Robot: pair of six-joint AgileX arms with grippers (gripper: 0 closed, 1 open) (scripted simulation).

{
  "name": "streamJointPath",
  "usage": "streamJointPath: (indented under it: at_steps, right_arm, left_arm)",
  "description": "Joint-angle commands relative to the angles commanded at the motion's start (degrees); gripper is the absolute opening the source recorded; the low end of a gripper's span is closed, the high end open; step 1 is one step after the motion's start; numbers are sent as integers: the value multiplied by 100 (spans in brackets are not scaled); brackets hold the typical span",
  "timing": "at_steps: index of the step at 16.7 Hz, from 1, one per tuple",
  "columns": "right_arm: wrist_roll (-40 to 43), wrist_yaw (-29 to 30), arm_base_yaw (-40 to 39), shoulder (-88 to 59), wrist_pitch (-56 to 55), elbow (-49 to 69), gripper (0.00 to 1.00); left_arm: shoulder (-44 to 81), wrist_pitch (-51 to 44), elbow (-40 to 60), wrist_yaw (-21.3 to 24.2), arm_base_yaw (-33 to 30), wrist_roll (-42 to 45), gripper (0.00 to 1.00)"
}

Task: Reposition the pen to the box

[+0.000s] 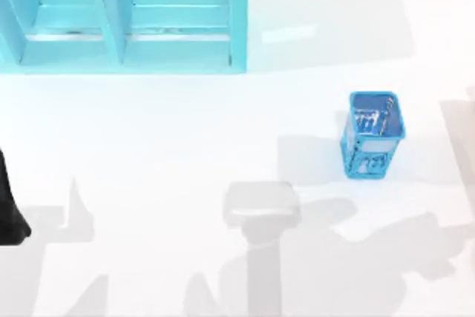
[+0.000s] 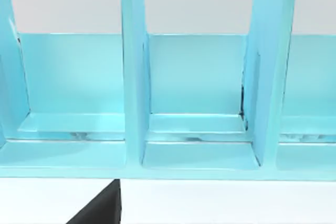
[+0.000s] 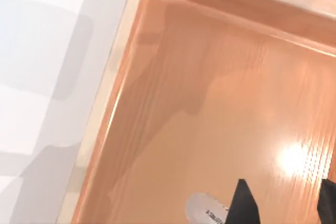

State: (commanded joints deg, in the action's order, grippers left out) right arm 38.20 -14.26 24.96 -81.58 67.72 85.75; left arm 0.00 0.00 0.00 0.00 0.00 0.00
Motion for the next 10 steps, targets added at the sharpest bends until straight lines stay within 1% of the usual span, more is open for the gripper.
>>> streamJointPath:
  at_steps: [6, 10]
  right_arm:
    - [-28, 27, -14, 17, -69, -105, 0]
    - [-132, 64, -69, 47, -782, -794, 0]
  left_arm:
    - [0, 0, 0, 0, 0, 0, 100]
    - [0, 0, 0, 0, 0, 0, 100]
